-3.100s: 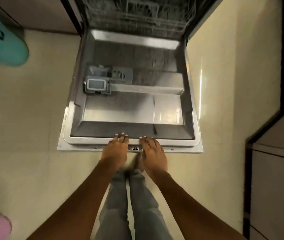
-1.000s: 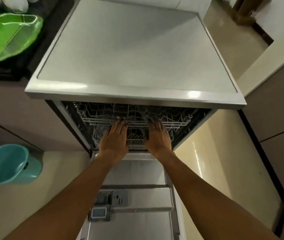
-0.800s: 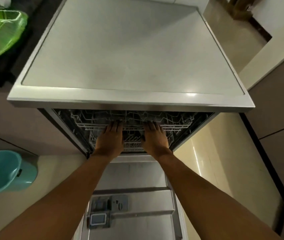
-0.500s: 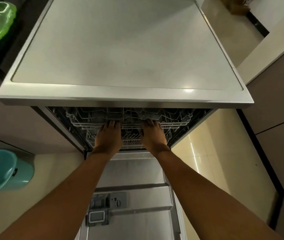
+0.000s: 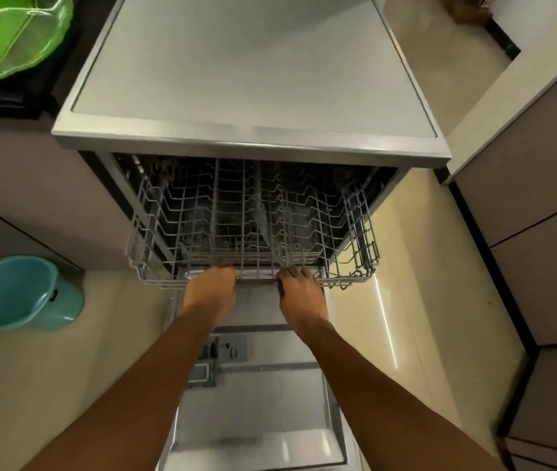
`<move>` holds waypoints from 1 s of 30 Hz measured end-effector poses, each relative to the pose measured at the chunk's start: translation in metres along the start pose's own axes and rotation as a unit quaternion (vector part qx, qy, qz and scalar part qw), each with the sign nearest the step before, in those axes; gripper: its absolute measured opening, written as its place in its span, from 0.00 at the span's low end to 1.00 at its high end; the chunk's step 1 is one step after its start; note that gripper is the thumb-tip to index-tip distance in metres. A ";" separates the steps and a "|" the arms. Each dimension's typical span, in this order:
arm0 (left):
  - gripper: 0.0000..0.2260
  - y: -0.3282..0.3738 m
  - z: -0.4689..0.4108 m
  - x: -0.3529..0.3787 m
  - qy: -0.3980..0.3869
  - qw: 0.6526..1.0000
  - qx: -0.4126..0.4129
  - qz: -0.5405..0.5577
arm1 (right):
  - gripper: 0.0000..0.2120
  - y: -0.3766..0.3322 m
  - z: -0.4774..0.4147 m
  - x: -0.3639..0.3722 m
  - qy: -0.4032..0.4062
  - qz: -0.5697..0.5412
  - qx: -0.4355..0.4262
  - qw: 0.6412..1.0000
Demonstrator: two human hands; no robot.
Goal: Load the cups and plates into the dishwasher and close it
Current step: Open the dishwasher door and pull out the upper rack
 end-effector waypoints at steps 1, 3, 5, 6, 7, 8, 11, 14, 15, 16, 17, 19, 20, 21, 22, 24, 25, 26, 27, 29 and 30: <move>0.10 0.001 0.008 0.001 0.001 1.000 -0.003 0.008 | 0.13 -0.001 0.010 0.000 0.003 -0.005 0.004 1.000; 0.09 0.001 0.034 -0.001 -0.004 1.000 -0.013 0.023 | 0.10 -0.003 0.037 -0.004 0.003 -0.012 0.007 1.000; 0.08 0.001 0.057 0.001 -0.009 0.999 -0.014 0.038 | 0.10 -0.003 0.059 -0.004 -0.003 -0.018 0.009 1.000; 0.07 0.001 0.069 0.003 -0.008 0.999 -0.010 0.043 | 0.10 -0.004 0.069 -0.005 -0.008 -0.022 0.010 1.000; 0.07 0.001 0.082 0.004 -0.004 0.999 -0.010 0.049 | 0.10 -0.004 0.081 -0.006 -0.013 -0.024 0.014 1.000; 0.07 0.002 0.093 0.004 0.005 0.998 -0.010 0.056 | 0.11 -0.004 0.091 -0.007 -0.013 -0.022 0.013 1.000; 0.07 0.003 0.122 0.008 0.027 0.997 -0.010 0.066 | 0.10 -0.005 0.119 -0.009 -0.012 -0.022 0.013 1.000; 0.06 0.002 0.145 0.011 0.036 0.997 -0.019 0.069 | 0.09 -0.006 0.142 -0.011 -0.014 -0.029 0.017 0.999; 0.06 0.002 0.152 0.011 0.039 0.997 -0.021 0.070 | 0.09 -0.006 0.149 -0.012 -0.014 -0.030 0.020 0.999; 0.06 0.003 0.158 0.012 0.039 0.996 -0.021 0.071 | 0.08 -0.007 0.156 -0.013 -0.014 -0.032 0.023 0.999; 0.06 0.003 0.167 0.013 0.036 0.997 -0.020 0.072 | 0.08 -0.007 0.164 -0.015 -0.016 -0.031 0.024 0.999; 0.06 0.003 0.180 0.016 0.026 0.997 -0.025 0.075 | 0.07 -0.008 0.178 -0.017 -0.017 -0.025 0.021 0.999; 0.07 0.003 0.185 0.017 0.020 0.997 -0.029 0.075 | 0.07 -0.008 0.184 -0.018 -0.017 -0.021 0.018 0.999; 0.07 0.003 0.190 0.018 0.014 0.997 -0.030 0.074 | 0.07 -0.008 0.189 -0.019 -0.017 -0.018 0.018 1.000; 0.07 0.003 0.195 0.018 0.011 0.997 -0.030 0.072 | 0.07 -0.009 0.194 -0.020 -0.019 -0.016 0.017 1.000; 0.07 0.004 0.205 0.018 0.006 0.997 -0.030 0.075 | 0.06 -0.010 0.204 -0.023 -0.026 -0.013 0.013 0.999; 0.07 0.003 0.209 0.019 0.004 0.996 -0.031 0.078 | 0.06 -0.010 0.207 -0.022 -0.030 -0.013 0.012 0.999; 0.07 0.003 0.213 0.021 0.002 0.996 -0.033 0.082 | 0.06 -0.009 0.211 -0.021 -0.035 -0.013 0.012 0.999; 0.07 0.003 0.218 0.021 0.004 0.996 -0.035 0.086 | 0.06 -0.008 0.215 -0.022 -0.038 -0.012 0.009 0.999; 0.08 0.003 0.227 0.022 0.010 0.994 -0.036 0.099 | 0.06 -0.008 0.222 -0.022 -0.045 -0.013 0.004 0.999; 0.08 0.002 0.231 0.023 0.011 0.994 -0.033 0.108 | 0.07 -0.008 0.224 -0.023 -0.050 -0.016 0.003 0.999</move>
Point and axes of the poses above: each hand's wrist, its own z-axis away from the middle knuckle, its own x-axis out of the palm, y = z × x, the point moved 6 cm from there along -z, towards the middle knuckle, and after that the axes turned 15 degrees about y, right-handed, at the moved point
